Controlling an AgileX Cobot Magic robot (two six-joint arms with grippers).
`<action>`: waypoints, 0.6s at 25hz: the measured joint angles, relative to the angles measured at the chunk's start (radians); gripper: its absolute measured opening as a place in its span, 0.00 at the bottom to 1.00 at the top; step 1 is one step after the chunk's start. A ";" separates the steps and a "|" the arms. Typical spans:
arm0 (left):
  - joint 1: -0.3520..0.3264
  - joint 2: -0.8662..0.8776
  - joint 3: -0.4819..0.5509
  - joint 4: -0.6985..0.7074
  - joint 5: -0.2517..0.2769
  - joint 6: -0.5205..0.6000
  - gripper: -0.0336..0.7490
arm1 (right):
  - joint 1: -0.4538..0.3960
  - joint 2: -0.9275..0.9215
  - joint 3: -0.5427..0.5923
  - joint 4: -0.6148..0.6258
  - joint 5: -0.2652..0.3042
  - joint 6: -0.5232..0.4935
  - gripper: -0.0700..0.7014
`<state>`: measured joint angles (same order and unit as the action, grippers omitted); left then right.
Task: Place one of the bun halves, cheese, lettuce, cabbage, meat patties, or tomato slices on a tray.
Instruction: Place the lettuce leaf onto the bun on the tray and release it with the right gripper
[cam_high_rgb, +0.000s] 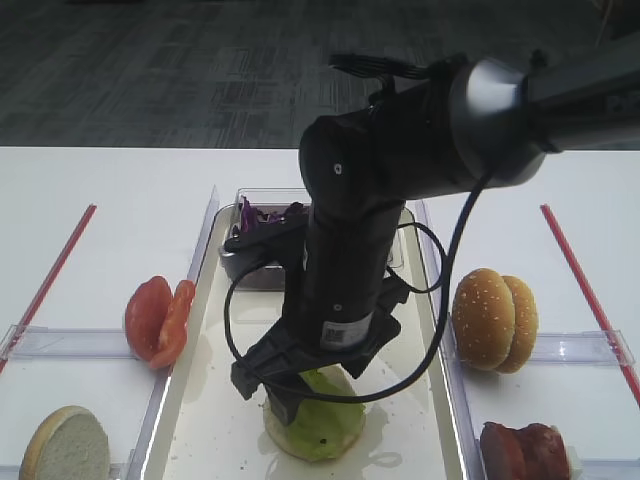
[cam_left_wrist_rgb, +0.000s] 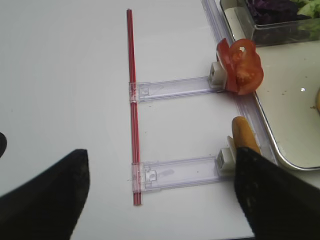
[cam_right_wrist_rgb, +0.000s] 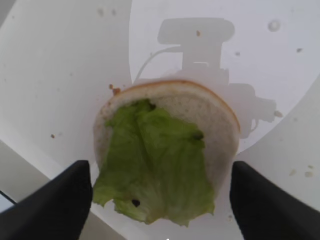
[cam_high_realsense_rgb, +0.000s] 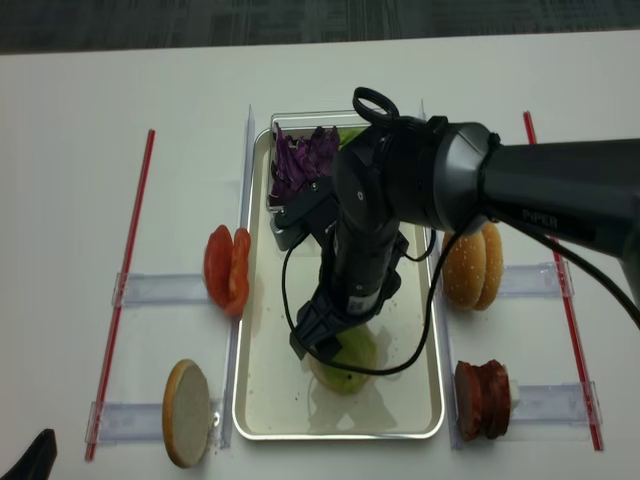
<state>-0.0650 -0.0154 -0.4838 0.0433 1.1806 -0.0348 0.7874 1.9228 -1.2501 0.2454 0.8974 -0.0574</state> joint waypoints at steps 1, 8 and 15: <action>0.000 0.000 0.000 0.000 0.000 0.000 0.74 | 0.000 0.000 -0.004 0.000 0.012 0.004 0.85; 0.000 0.000 0.000 0.000 0.000 0.000 0.74 | 0.000 0.000 -0.076 0.001 0.094 0.057 0.85; 0.000 0.000 0.000 0.000 0.000 0.000 0.74 | 0.000 0.000 -0.169 0.001 0.218 0.057 0.85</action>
<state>-0.0650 -0.0154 -0.4838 0.0433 1.1806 -0.0348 0.7874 1.9228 -1.4188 0.2467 1.1152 0.0000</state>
